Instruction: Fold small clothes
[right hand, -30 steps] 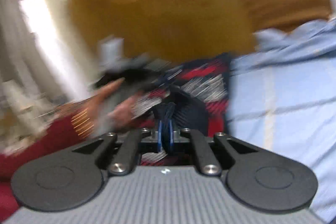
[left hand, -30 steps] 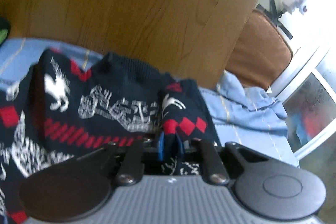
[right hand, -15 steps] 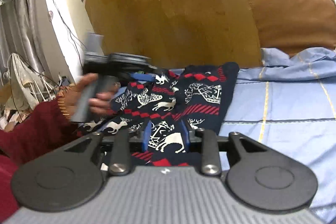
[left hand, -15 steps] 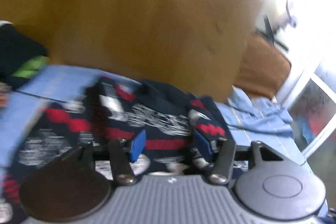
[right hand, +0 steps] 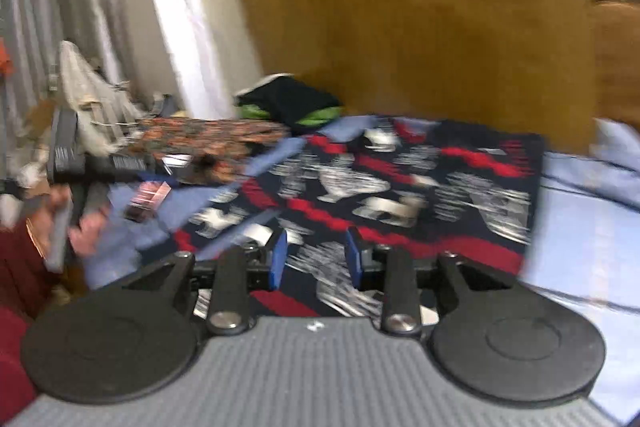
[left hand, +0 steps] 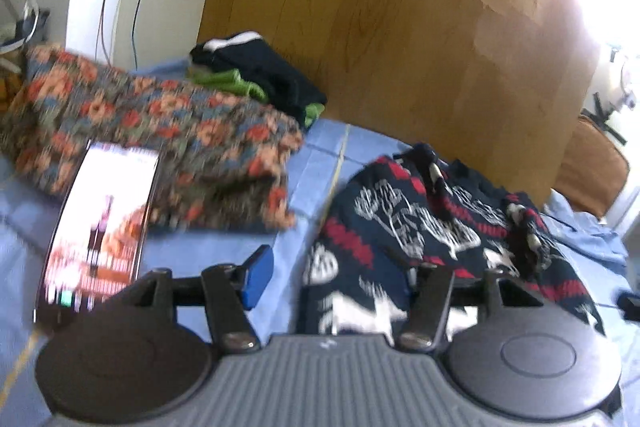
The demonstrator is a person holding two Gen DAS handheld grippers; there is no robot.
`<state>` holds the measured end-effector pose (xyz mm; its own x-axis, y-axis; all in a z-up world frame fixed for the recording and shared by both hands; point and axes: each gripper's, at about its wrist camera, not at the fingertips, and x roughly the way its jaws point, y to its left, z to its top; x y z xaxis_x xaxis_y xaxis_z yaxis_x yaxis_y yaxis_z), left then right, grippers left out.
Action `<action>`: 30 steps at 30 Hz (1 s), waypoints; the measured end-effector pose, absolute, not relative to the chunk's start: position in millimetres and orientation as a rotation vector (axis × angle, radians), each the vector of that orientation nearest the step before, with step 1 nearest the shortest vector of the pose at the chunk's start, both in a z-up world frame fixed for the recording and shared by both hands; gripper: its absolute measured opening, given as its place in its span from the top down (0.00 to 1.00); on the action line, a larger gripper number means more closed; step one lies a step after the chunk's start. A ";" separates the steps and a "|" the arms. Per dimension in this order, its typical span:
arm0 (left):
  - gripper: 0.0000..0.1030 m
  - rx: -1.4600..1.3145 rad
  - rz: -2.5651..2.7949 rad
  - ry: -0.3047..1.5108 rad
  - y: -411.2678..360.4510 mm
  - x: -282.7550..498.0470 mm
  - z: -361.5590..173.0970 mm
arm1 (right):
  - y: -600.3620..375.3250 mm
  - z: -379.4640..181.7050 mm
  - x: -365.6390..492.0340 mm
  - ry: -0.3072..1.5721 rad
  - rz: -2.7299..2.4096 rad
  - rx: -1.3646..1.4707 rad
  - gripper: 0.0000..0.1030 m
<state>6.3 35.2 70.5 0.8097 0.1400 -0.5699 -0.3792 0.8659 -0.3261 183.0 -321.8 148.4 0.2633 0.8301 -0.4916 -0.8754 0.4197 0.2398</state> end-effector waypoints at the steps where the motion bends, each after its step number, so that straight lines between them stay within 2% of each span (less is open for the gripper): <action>1: 0.44 -0.463 0.278 0.552 34.8 -2.4 68.4 | -305.3 146.6 185.9 0.641 1.188 -0.074 0.65; 9: 0.40 -0.551 0.282 0.484 46.2 -50.2 62.5 | -185.9 87.0 194.8 1.120 1.258 0.141 0.64; 13: 0.38 -0.592 0.289 0.459 60.6 -62.1 58.8 | -175.2 78.8 191.7 1.185 1.143 0.159 0.65; 15: 0.38 -0.609 0.289 0.454 62.7 -63.0 56.7 | -167.8 81.1 190.5 1.167 1.128 0.169 0.66; 16: 0.38 -0.613 0.291 0.453 62.6 -62.8 56.4 | -162.9 80.2 191.5 1.153 1.130 0.160 0.72; 17: 0.38 -0.618 0.294 0.453 62.9 -61.8 56.3 | -156.0 77.3 193.7 1.141 1.128 0.136 0.91; 19: 0.38 -0.622 0.290 0.448 62.5 -61.2 58.2 | -149.5 76.2 199.5 1.178 1.127 0.145 0.91; 21: 0.38 -0.608 0.275 0.436 61.1 -60.7 61.4 | -160.3 98.6 208.9 1.142 1.167 0.154 0.91; 27: 0.36 -0.600 0.223 0.456 52.9 -36.8 63.9 | -251.1 214.5 249.1 0.760 1.080 0.048 0.91; 30: 0.36 -0.592 0.156 0.481 36.0 -16.1 62.8 | -303.2 248.8 273.0 0.645 0.925 0.026 0.91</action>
